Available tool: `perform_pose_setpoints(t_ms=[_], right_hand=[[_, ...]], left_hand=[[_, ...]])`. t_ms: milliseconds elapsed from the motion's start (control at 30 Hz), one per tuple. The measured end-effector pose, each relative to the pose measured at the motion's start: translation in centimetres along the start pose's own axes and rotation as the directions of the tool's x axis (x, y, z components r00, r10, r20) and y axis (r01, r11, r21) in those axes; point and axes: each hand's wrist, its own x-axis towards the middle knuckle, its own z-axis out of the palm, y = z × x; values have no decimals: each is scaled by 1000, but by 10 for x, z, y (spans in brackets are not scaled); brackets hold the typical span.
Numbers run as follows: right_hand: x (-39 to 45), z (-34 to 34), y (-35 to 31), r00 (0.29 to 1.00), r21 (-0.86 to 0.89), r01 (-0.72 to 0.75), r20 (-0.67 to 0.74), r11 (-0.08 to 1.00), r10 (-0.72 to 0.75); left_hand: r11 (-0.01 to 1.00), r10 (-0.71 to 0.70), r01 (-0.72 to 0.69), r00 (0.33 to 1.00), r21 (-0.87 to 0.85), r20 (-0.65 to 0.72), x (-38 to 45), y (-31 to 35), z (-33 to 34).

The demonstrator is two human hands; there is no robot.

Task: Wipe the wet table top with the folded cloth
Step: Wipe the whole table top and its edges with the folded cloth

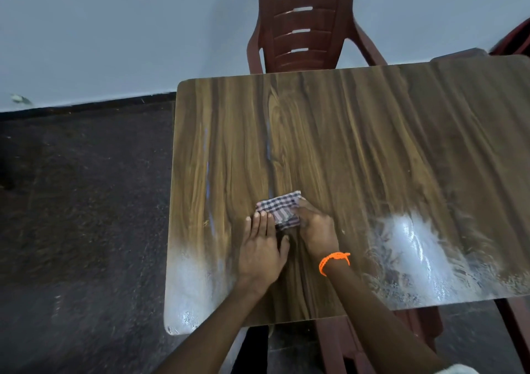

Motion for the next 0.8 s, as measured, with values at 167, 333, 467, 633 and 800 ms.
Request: perform_pose_setpoints(t_ms=[167,333,467,633,800], right_hand=[[-11,14,-20,992,44,76,97,996,-80],[-61,4,-21,987,-11,110,122,994,-108],[-74,-14,-4,999,-43,10,51,999,-8],[-21,-20,3,997,-95,-70,-38,993,66],[37,-6,-13,999,-80,14,31,997,-12]], left_hand=[[999,-4,4,1000,-44,1,-28,-31,0],[996,55,-53,998,-76,35,-68,-28,16],[988,103,-96,993,-123,58,-53,-2,19],[985,132,-129,991,-117,20,13,17,8],[994,90,-90,996,-58,2,66,-8,-8]])
